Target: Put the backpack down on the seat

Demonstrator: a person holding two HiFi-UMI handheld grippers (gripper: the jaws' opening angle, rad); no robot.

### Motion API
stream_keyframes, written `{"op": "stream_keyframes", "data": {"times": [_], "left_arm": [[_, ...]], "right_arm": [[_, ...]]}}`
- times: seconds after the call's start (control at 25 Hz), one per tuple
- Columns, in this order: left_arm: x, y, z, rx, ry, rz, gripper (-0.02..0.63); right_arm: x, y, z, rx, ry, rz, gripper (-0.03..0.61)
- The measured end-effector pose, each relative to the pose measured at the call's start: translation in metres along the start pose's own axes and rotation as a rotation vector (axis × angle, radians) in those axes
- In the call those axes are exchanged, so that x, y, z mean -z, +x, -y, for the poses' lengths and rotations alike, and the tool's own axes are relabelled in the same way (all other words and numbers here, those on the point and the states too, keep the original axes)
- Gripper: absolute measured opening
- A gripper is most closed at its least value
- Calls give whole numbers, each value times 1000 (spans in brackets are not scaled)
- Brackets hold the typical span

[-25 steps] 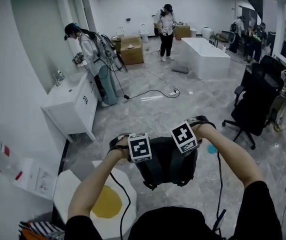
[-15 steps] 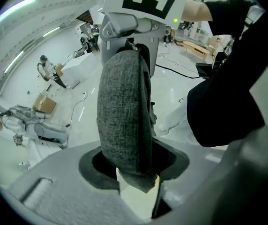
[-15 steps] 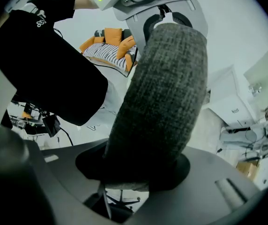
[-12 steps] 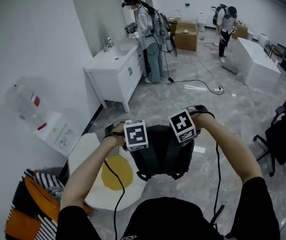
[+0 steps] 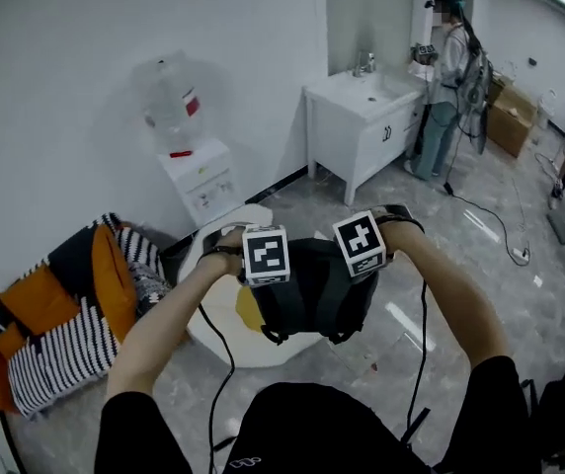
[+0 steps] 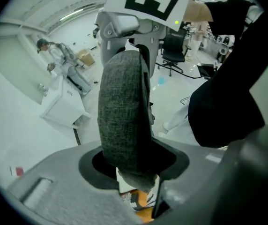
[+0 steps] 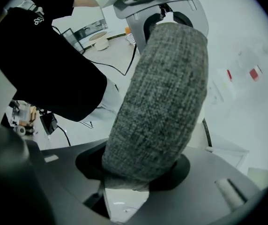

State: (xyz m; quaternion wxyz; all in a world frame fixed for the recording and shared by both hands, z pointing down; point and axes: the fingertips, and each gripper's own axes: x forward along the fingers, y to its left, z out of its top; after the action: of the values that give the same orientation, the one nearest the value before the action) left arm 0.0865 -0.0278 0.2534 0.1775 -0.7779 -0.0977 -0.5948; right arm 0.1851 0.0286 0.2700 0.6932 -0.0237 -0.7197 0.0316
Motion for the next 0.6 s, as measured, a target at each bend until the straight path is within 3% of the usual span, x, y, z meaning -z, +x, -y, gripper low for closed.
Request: {"op": "stream_keyframes", "data": {"times": [0.36,0.6], "left_arm": [[123,-23,29,-66,-350,-54,186],[182,-31,42,-76,-497,-52,186]], "right_arm": [[-113,13,61,-18,-359,-24,221],[-170,18,87,-56,-501,-61,221]]}}
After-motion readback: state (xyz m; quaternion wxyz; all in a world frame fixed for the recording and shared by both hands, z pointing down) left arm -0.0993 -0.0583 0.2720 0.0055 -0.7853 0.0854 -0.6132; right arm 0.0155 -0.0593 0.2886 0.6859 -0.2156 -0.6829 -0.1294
